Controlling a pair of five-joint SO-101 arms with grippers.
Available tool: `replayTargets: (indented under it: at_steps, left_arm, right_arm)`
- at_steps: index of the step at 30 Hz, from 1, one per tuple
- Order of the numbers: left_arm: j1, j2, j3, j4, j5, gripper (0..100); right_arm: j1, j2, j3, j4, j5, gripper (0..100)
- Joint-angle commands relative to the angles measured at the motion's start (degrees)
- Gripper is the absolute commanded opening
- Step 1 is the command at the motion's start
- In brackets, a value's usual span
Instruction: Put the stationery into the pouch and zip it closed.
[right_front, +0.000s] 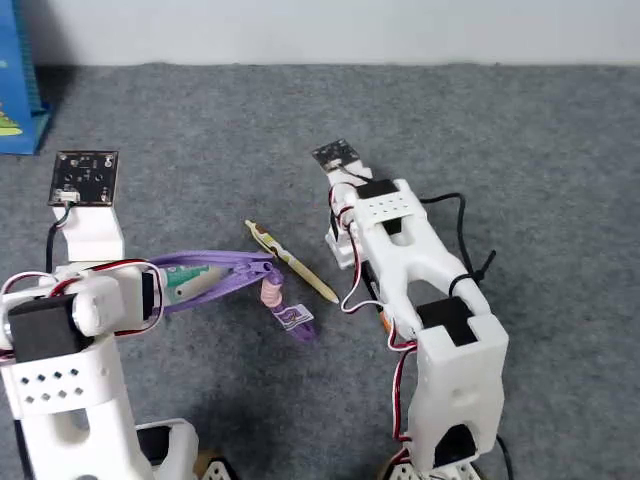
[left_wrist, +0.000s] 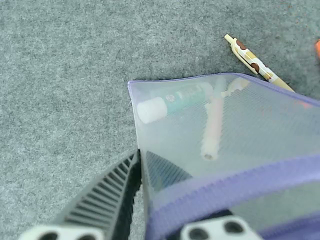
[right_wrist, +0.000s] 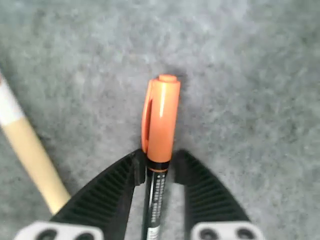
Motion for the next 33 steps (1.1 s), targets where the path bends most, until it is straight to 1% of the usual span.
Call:
replayTargets:
  at_steps: [1, 2, 5, 9, 14, 21, 25, 29, 33]
  left_arm:
    - [0.26, 0.35, 0.31, -0.35, 0.53, 1]
    - [0.26, 0.35, 0.48, -0.44, 0.53, 1]
    - [0.26, 0.35, 1.27, -0.62, 0.53, 1]
    - [0.35, 0.35, 1.27, -0.62, 0.53, 1]
    - [0.62, 0.35, 1.27, -0.62, 0.53, 1]
    - [0.44, 0.35, 1.27, -0.62, 0.53, 1]
    - [0.62, 0.35, 1.27, -0.62, 0.53, 1]
    - [0.44, 0.35, 1.27, -0.62, 0.53, 1]
    - [0.35, 0.35, 1.27, -0.62, 0.53, 1]
  right_arm:
    - [-1.45, 0.22, -0.44, 0.48, 3.08, 2.2]
    - [-1.45, -0.13, -0.44, 1.45, 3.69, 0.9]
    - [-1.45, -2.95, -0.44, 4.26, 3.96, 0.9]
    - [-1.1, -10.07, -0.26, 10.24, 3.96, 0.9]
    - [-1.45, -22.2, -0.18, 20.97, 4.22, 0.9]
    - [-1.71, -44.62, -0.18, 27.65, 3.87, 0.8]
    - [-4.35, -56.57, -0.18, 31.6, 3.25, 0.8]
    - [-9.63, -67.38, -0.09, 33.54, -2.81, 0.8]
    - [-16.92, -76.0, -0.09, 32.04, -6.24, 0.8]
